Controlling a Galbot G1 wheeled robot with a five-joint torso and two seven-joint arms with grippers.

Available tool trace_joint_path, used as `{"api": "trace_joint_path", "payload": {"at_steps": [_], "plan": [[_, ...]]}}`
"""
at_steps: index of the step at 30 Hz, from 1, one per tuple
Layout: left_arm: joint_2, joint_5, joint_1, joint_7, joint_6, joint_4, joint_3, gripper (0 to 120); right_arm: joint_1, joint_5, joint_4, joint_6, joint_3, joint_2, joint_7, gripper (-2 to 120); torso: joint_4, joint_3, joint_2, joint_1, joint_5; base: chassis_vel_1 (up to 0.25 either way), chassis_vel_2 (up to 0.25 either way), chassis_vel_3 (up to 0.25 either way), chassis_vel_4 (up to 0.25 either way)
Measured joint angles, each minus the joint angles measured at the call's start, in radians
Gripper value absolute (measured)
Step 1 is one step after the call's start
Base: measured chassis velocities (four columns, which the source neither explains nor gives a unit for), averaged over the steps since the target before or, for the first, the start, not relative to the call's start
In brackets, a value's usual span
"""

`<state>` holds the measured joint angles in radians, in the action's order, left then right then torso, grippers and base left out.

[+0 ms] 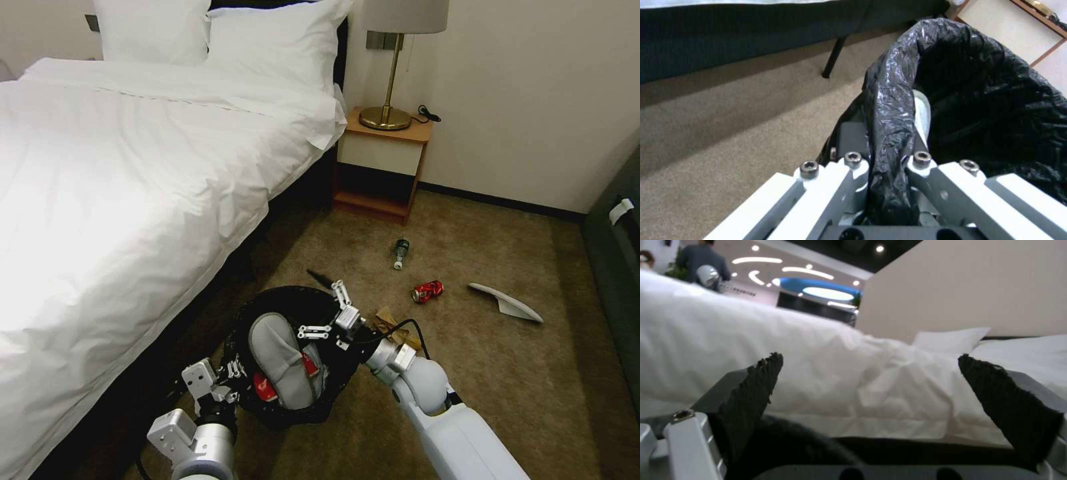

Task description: Pick up the trash bin, then pick up the garbage on the floor and place it into the trash bin.

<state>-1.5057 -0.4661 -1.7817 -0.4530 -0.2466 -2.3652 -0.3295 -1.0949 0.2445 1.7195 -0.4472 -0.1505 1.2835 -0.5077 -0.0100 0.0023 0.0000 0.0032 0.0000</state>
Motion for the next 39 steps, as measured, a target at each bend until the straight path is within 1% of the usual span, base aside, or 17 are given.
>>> {"api": "trace_joint_path", "payload": {"at_steps": [2,5,7,8,9,10,12,13,14,15,16,17,18,20,26,28,39], "plan": [[-0.001,0.001,0.001,-0.007,0.008,-0.001,-0.010,4,-0.007,0.011,0.029,0.003,-0.022,0.001,0.054,100,0.0000,0.000,0.000,0.000,0.0000,0.000,0.000,0.000,0.000],[-0.001,0.003,0.001,-0.012,0.013,-0.001,-0.013,4,-0.010,0.008,0.038,0.010,-0.028,0.003,0.081,100,0.0000,0.000,0.000,0.000,0.0000,0.000,0.000,0.000,0.000],[-0.004,0.020,-0.001,-0.032,0.032,-0.001,-0.024,4,-0.028,-0.060,0.072,0.059,-0.073,0.016,0.227,100,0.0001,0.000,0.000,0.000,0.0000,0.000,0.000,0.000,0.000],[-0.004,0.020,-0.001,-0.032,0.032,-0.001,-0.024,4,-0.028,-0.060,0.072,0.059,-0.073,0.016,0.227,100,0.0001,0.000,0.000,0.000,0.0000,0.000,0.000,0.000,0.000],[-0.005,0.029,-0.004,-0.035,0.037,0.000,-0.027,4,-0.035,-0.099,0.082,0.073,-0.096,0.022,0.297,100,0.0001,0.000,0.000,0.000,0.0000,0.000,0.000,0.000,0.000],[-0.005,0.029,-0.004,-0.035,0.037,0.000,-0.027,4,-0.035,-0.099,0.082,0.073,-0.096,0.022,0.297,100,0.0001,0.000,0.000,0.000,0.0000,0.000,0.000,0.000,0.000],[-0.005,0.040,-0.009,-0.040,0.046,0.000,-0.037,4,-0.049,-0.143,0.097,0.096,-0.147,0.036,0.432,100,0.0001,0.000,0.000,0.000,0.0001,0.000,0.000,0.000,0.000],[-0.005,0.040,-0.009,-0.040,0.046,0.000,-0.037,4,-0.049,-0.143,0.097,0.096,-0.147,0.036,0.432,100,0.0001,0.000,0.000,0.000,0.0001,0.000,0.000,0.000,0.000],[-0.005,0.041,-0.011,-0.042,0.052,0.000,-0.046,4,-0.059,-0.150,0.103,0.103,-0.178,0.041,0.507,100,0.0001,0.000,0.000,0.000,0.0000,0.000,0.000,0.000,0.000],[-0.005,0.041,-0.011,-0.042,0.052,0.000,-0.046,4,-0.059,-0.150,0.103,0.103,-0.178,0.041,0.507,100,0.0001,0.000,0.000,0.000,0.0000,0.000,0.000,0.000,0.000],[-0.005,0.040,-0.012,-0.045,0.058,-0.003,-0.057,4,-0.072,-0.153,0.107,0.107,-0.213,0.046,0.560,100,0.0000,0.000,0.000,0.000,0.0002,0.000,0.000,0.000,0.000],[-0.005,0.038,-0.011,-0.048,0.063,-0.005,-0.066,4,-0.083,-0.158,0.108,0.107,-0.252,0.049,0.589,100,0.0000,0.000,0.000,0.000,0.0001,0.000,0.000,0.000,0.000],[-0.005,0.038,-0.011,-0.048,0.063,-0.005,-0.066,4,-0.083,-0.158,0.108,0.107,-0.252,0.049,0.589,100,0.0000,0.000,0.000,0.000,0.0001,0.000,0.000,0.000,0.000],[-0.007,0.033,-0.005,-0.050,0.069,-0.005,-0.080,4,-0.102,-0.178,0.109,0.088,-0.329,0.057,0.608,100,0.0000,0.000,0.000,0.000,0.0001,0.000,0.000,0.000,0.000],[-0.013,0.032,0.006,-0.050,0.075,0.005,-0.084,4,-0.138,-0.186,0.110,0.053,-0.396,0.060,0.610,100,-0.0001,0.000,0.000,0.000,0.0000,0.000,0.000,0.000,0.000],[-0.017,0.033,0.014,-0.051,0.080,0.013,-0.087,4,-0.166,-0.187,0.108,0.023,-0.426,0.065,0.620,100,-0.0001,0.000,0.000,0.000,0.0001,0.000,0.000,0.000,0.000],[-0.016,0.033,0.020,-0.047,0.086,0.014,-0.104,4,-0.181,-0.200,0.085,-0.031,-0.459,0.069,0.632,100,0.0000,0.000,0.000,0.000,0.0000,0.000,0.000,0.000,0.000]]}}
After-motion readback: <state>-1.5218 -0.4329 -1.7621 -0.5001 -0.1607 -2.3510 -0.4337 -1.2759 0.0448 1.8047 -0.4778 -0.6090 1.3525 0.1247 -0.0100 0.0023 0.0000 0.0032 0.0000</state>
